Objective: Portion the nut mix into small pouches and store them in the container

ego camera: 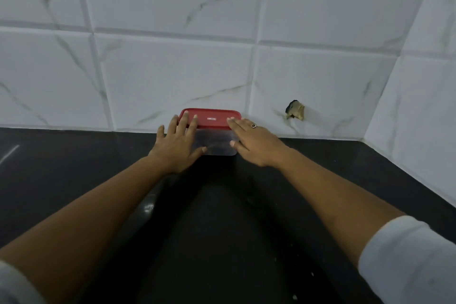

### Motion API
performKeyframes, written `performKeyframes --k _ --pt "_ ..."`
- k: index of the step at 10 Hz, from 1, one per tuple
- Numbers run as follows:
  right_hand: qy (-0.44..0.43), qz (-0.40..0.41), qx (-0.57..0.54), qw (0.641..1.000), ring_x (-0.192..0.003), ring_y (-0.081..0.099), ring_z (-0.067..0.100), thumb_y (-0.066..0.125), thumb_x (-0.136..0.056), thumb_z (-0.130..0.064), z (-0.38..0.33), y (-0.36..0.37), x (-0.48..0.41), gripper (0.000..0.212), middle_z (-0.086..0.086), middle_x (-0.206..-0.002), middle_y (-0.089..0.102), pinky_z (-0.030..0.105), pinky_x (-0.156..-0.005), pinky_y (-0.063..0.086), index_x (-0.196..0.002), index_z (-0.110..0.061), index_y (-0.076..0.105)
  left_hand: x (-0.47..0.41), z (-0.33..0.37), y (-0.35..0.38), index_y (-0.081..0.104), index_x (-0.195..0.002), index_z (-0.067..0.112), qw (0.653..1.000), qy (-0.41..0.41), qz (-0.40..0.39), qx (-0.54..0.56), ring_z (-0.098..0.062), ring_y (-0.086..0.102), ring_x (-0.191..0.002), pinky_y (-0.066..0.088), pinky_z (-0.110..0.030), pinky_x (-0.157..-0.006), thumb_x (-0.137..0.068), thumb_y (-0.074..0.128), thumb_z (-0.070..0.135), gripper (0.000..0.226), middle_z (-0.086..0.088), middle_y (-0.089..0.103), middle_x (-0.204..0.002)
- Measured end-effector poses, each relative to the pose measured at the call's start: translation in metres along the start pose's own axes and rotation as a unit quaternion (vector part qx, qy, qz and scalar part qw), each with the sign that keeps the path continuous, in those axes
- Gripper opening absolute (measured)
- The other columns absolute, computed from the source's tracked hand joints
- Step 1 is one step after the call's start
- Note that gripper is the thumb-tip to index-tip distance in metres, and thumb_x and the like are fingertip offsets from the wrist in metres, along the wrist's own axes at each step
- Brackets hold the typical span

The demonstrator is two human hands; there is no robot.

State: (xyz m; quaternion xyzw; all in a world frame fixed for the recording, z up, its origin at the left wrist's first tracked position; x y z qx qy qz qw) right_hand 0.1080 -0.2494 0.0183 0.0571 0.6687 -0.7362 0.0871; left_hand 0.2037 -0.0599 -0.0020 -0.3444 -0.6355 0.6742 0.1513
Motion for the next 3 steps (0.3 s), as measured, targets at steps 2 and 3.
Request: performKeyframes --k 2,3 --pt "-0.055 0.065 -0.027 0.996 -0.159 0.016 0.024 0.025 -0.109 -0.049 0.025 0.018 -0.019 0.064 0.003 -0.171 0.022 0.044 -0.128 0.021 -0.166 -0.023 0.012 -0.010 -0.005 0.016 -0.017 -0.161 0.020 0.998 0.016 0.053 0.016 -0.032 -0.011 -0.157 0.005 -0.059 -0.125 -0.094 0.006 0.078 0.091 -0.010 -0.016 -0.170" --pt "-0.067 0.060 -0.078 0.993 -0.157 0.021 0.020 0.026 -0.110 -0.049 0.034 0.002 -0.028 0.060 0.001 -0.171 0.023 0.040 -0.126 0.022 -0.165 -0.025 0.021 -0.013 -0.005 0.006 -0.007 -0.163 0.018 0.997 0.022 0.055 0.040 -0.030 -0.009 -0.158 0.006 -0.058 -0.126 -0.095 0.008 0.076 0.091 -0.010 -0.009 -0.171"
Point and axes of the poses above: each hand's wrist, its own x-axis away from the middle knuckle, its own y-axis out of the palm, z = x × y, the point moved 5 cm from there along -x, towards the middle knuckle
